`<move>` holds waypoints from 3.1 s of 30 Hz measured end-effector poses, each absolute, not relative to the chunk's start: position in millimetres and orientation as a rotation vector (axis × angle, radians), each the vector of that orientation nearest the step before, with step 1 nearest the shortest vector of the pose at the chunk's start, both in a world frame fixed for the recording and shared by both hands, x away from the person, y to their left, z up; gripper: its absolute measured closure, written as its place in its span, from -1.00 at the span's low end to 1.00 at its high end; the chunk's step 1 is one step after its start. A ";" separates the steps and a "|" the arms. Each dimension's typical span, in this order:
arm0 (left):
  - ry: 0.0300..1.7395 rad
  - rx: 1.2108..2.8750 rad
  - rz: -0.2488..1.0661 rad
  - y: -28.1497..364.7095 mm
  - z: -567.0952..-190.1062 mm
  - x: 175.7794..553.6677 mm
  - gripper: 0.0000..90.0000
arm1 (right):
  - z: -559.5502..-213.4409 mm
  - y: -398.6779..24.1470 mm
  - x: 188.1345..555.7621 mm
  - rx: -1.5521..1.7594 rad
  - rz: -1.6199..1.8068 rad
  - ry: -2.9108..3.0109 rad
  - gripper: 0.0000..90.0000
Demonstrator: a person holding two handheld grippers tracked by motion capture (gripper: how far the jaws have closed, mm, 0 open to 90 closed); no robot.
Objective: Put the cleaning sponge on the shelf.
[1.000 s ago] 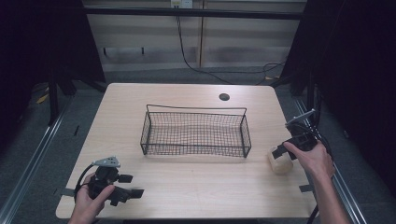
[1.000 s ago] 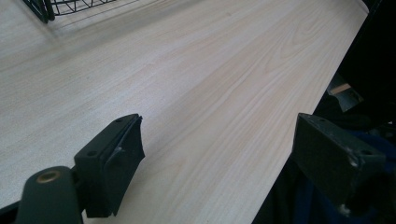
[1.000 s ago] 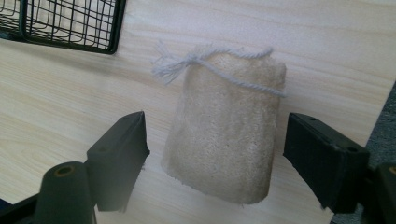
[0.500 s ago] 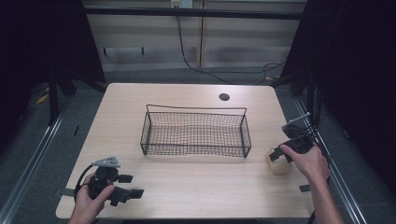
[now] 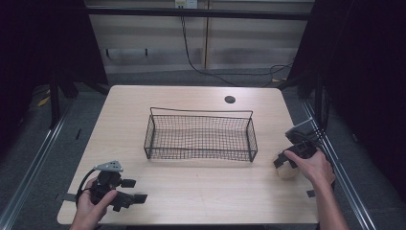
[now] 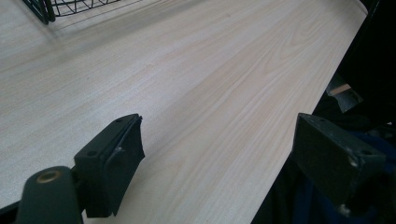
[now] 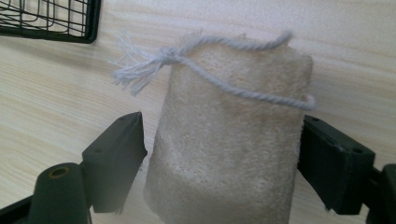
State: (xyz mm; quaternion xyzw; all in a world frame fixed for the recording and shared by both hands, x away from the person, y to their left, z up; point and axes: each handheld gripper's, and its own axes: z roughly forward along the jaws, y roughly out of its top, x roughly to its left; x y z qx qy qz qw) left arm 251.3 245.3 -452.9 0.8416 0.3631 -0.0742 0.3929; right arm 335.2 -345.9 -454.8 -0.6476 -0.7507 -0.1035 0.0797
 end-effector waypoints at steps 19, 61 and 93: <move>0.921 2.135 -0.194 245.6 -452.9 251.4 -0.64 | -455.3 -342.7 333.9 -1.899 -0.252 -2.271 -0.42; 0.917 2.144 -0.184 245.2 -453.1 251.2 -0.64 | -409.8 -326.9 326.9 -1.674 -0.376 -2.390 -0.40; 0.920 2.137 -0.183 244.9 -453.3 251.5 -0.64 | -367.9 -289.2 336.6 -1.553 -0.423 -2.498 -0.40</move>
